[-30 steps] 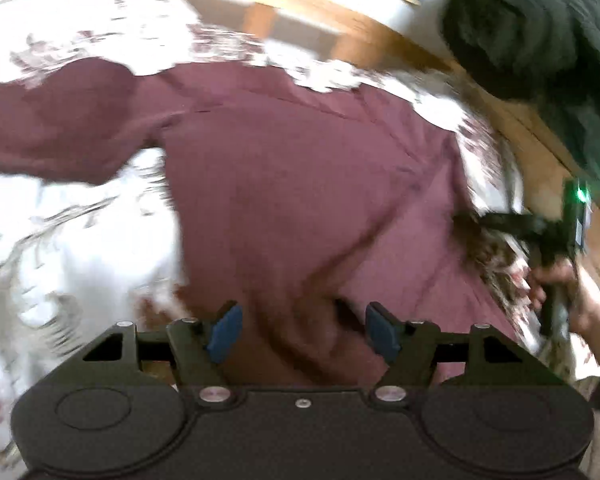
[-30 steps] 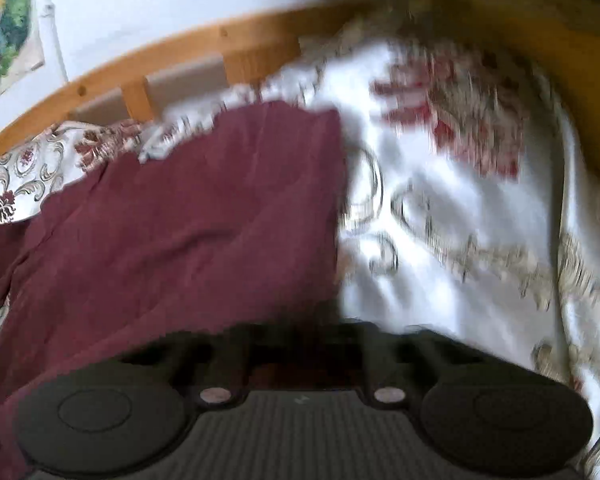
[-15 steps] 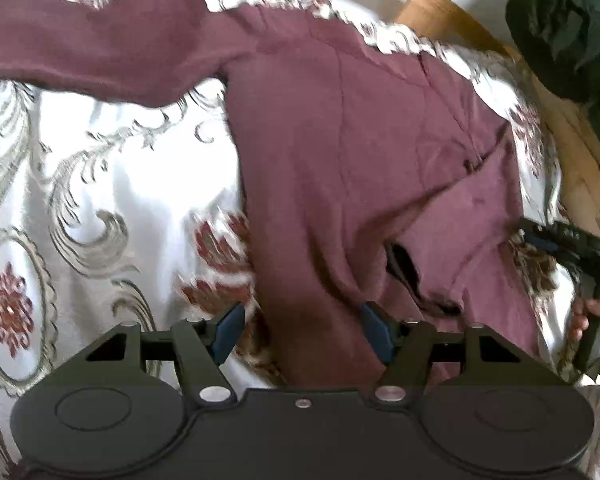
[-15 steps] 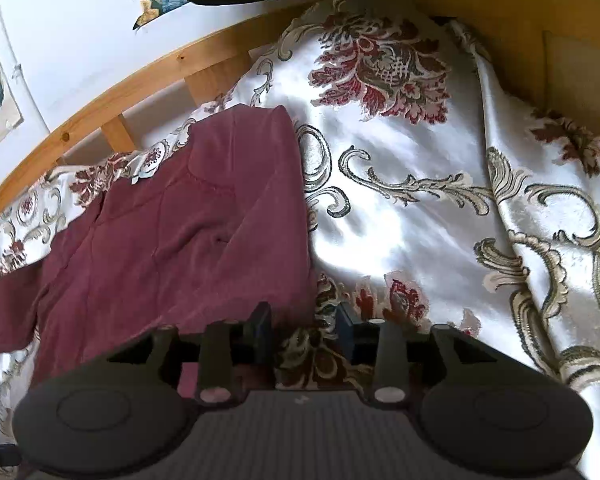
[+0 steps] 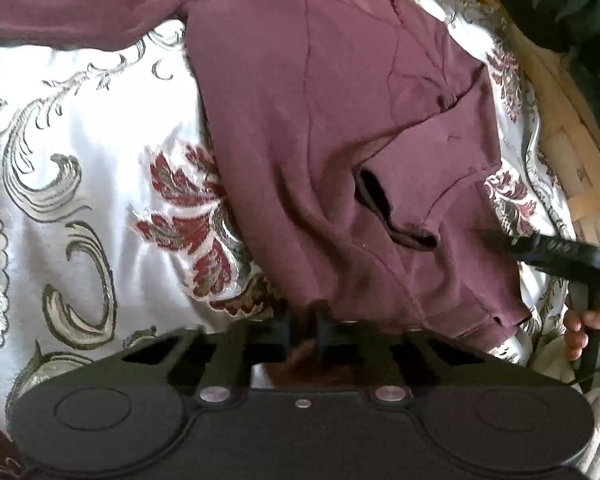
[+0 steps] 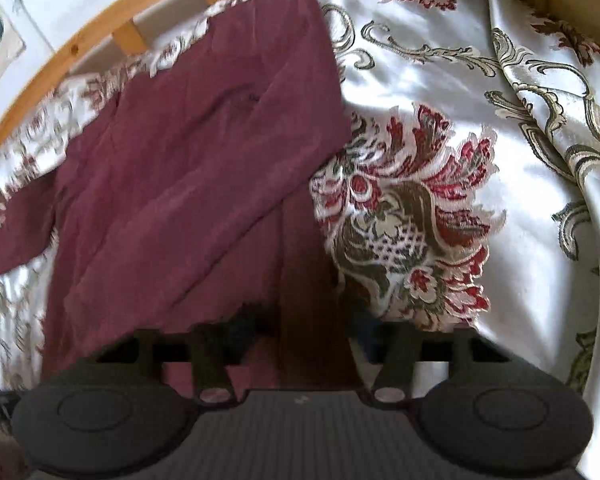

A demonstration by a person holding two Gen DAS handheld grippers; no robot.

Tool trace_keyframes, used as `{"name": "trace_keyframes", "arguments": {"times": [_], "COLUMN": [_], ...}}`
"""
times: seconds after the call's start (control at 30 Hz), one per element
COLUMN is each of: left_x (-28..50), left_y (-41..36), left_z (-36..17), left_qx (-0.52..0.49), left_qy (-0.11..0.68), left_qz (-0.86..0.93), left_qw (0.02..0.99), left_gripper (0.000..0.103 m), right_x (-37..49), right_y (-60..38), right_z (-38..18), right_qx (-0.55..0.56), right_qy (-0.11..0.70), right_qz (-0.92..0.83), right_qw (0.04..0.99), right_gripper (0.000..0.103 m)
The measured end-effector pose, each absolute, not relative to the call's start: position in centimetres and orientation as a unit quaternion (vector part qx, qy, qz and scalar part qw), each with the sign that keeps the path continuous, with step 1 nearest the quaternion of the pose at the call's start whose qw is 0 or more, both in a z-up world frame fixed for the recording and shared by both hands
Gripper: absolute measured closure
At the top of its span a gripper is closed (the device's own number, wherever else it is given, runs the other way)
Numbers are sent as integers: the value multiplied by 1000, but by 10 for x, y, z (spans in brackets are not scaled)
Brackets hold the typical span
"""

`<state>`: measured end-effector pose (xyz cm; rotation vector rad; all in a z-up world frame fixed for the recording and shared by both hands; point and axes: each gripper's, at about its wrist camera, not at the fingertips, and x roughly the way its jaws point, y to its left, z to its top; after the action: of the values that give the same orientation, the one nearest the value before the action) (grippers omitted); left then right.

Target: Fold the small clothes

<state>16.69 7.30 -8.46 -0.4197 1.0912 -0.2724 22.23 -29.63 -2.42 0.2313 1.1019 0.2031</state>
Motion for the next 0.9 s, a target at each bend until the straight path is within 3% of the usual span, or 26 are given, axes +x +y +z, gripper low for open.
{"name": "trace_keyframes", "arguments": {"times": [0.03, 0.13, 0.3, 0.53, 0.6, 0.7, 0.8, 0.87, 0.9], "left_x": [165, 158, 143, 140, 140, 141, 143, 142, 143], "left_y": [74, 80, 107, 109, 114, 120, 111, 109, 108], "left_z": [-81, -64, -39, -49, -45, -50, -52, -51, -52], "left_qx": [-194, -174, -152, -107, -115, -134, -108, -103, -104], "left_qy": [508, 496, 492, 515, 506, 521, 530, 530, 530], "left_qz": [-126, -119, -107, -77, -65, -72, -75, -73, -72], "left_qw": [830, 842, 851, 847, 852, 840, 838, 839, 839], "left_gripper": [95, 96, 96, 96, 96, 95, 94, 93, 93], "right_x": [220, 215, 201, 198, 197, 197, 197, 195, 192], "right_y": [-295, -290, -297, -297, -297, -303, -306, -305, -304], "right_z": [-25, -19, 2, 2, 4, 0, 0, 1, 3], "right_qx": [107, 91, 84, 58, 53, 82, 96, 111, 116], "right_qy": [523, 516, 499, 511, 505, 508, 511, 516, 519], "right_qz": [102, 108, 109, 99, 89, 94, 104, 124, 134], "right_qw": [839, 845, 855, 852, 857, 852, 848, 840, 836], "right_gripper": [85, 93, 93, 93, 100, 99, 88, 50, 43]}}
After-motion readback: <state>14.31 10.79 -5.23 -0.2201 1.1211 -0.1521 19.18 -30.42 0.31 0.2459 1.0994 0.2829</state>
